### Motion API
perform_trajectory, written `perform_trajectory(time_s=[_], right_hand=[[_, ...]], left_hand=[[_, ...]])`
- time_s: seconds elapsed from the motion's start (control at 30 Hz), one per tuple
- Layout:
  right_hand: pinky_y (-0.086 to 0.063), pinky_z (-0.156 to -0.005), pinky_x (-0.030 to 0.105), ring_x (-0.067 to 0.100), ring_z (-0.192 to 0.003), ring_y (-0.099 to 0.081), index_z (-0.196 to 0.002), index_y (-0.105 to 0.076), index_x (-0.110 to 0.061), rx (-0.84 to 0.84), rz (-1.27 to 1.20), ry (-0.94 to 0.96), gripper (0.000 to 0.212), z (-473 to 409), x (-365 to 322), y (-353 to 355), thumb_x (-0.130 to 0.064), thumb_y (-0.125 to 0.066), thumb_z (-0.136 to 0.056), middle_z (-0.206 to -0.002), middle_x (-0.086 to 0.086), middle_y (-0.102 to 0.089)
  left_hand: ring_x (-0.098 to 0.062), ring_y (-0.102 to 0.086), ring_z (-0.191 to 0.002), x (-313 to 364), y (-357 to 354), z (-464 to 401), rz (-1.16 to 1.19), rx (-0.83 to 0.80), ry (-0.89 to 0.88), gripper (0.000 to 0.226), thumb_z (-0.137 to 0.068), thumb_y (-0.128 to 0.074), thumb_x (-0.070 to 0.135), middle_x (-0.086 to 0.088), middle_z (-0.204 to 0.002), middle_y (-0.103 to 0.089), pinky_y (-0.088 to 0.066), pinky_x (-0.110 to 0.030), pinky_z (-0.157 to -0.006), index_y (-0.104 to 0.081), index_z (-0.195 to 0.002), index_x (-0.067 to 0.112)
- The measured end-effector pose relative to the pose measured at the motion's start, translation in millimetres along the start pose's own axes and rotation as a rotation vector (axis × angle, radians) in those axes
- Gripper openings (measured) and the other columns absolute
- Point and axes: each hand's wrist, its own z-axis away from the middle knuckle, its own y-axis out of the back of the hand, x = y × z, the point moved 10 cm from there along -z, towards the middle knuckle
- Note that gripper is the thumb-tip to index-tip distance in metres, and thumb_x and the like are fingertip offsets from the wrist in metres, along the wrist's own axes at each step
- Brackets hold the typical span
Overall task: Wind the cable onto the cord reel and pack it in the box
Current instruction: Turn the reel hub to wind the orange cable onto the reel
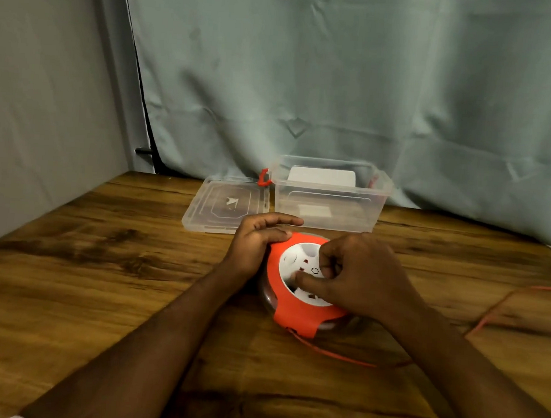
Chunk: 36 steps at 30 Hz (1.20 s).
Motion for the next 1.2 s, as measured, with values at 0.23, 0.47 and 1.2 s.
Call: perform_trajectory(time_s=[0.23,0.47,1.2], right_hand=[[-0.038,-0.057,0.019,-0.003,-0.06,-0.056,-0.083,-0.061,-0.034,-0.048,-0.148,0.059,0.018,-1,-5,7,-0.039,-0.077,-0.079,-0.062,-0.017,-0.06],[-0.06,-0.066,0.024,-0.001,-0.096,-0.067,-0.135,-0.046,-0.044,-0.318,-0.244,0.139,0.073,1,12,-3,-0.031,-0.081,-0.072,-0.121,-0.022,-0.065],[-0.037,-0.059,0.023,0.0,-0.073,-0.063,-0.054,-0.047,-0.026,-0.073,-0.06,-0.011,0.054,0,0,-6,-0.074,-0.069,-0.066,-0.065,-0.014,-0.066]], left_hand=[[-0.031,-0.07,-0.089,1,0,0,-0.006,-0.008,-0.008,0.029,-0.076,-0.059,0.003,-0.024,-0.102,-0.073,-0.058,-0.036,-0.079,-0.074,-0.1,-0.003],[-0.027,-0.071,-0.086,1,-2,0,-0.016,-0.021,-0.012,0.03,-0.074,-0.058,0.005,-0.019,-0.1,-0.075,-0.058,-0.031,-0.076,-0.075,-0.098,-0.001],[-0.023,-0.072,-0.083,3,-5,0,-0.013,-0.038,-0.01,0.025,-0.083,-0.055,-0.006,-0.013,-0.097,-0.075,-0.059,-0.028,-0.072,-0.072,-0.101,-0.005]])
